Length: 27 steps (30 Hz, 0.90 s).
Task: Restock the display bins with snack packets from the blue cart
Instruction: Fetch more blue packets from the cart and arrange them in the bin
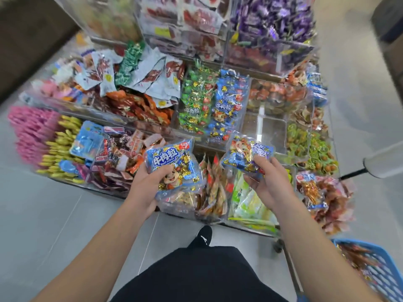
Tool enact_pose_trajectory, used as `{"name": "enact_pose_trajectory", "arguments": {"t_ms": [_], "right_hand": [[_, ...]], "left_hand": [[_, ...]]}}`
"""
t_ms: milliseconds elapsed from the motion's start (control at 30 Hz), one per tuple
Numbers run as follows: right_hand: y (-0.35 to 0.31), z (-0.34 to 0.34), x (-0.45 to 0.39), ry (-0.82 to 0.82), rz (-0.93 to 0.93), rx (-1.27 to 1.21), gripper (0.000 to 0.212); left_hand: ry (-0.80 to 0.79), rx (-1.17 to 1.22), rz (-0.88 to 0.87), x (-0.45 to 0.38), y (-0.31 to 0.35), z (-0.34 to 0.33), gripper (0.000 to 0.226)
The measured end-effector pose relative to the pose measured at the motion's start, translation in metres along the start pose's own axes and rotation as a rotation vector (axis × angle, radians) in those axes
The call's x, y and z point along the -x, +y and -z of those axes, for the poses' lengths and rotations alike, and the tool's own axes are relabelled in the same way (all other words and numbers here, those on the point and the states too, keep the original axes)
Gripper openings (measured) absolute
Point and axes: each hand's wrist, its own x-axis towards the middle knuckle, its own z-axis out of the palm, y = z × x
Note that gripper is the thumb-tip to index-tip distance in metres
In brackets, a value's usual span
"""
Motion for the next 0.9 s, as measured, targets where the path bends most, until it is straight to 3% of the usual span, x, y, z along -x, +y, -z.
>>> {"name": "enact_pose_trajectory", "arguments": {"t_ms": [133, 300, 433, 567, 700, 900], "right_hand": [[-0.033, -0.013, -0.044, -0.042, 0.097, 0.266, 0.036], [-0.083, -0.039, -0.089, -0.015, 0.469, 0.908, 0.026], [-0.108, -0.069, -0.128, -0.041, 0.676, 1.262, 0.02], [-0.107, -0.099, -0.165, -0.111, 0.686, 1.605, 0.033], [-0.094, -0.114, -0.19, -0.15, 0.614, 1.804, 0.027], [-0.091, -0.12, -0.203, 0.014, 0.685, 1.844, 0.015]], "left_hand": [[0.016, -0.018, -0.031, -0.025, 0.016, -0.016, 0.034], [0.043, 0.027, -0.06, -0.046, 0.029, -0.032, 0.029], [0.05, 0.04, -0.045, -0.061, 0.039, -0.036, 0.034], [0.04, 0.018, -0.024, -0.083, 0.051, -0.037, 0.032], [0.011, -0.007, -0.01, -0.109, 0.068, -0.034, 0.03], [-0.011, -0.018, 0.011, -0.139, 0.084, -0.036, 0.034]]}}
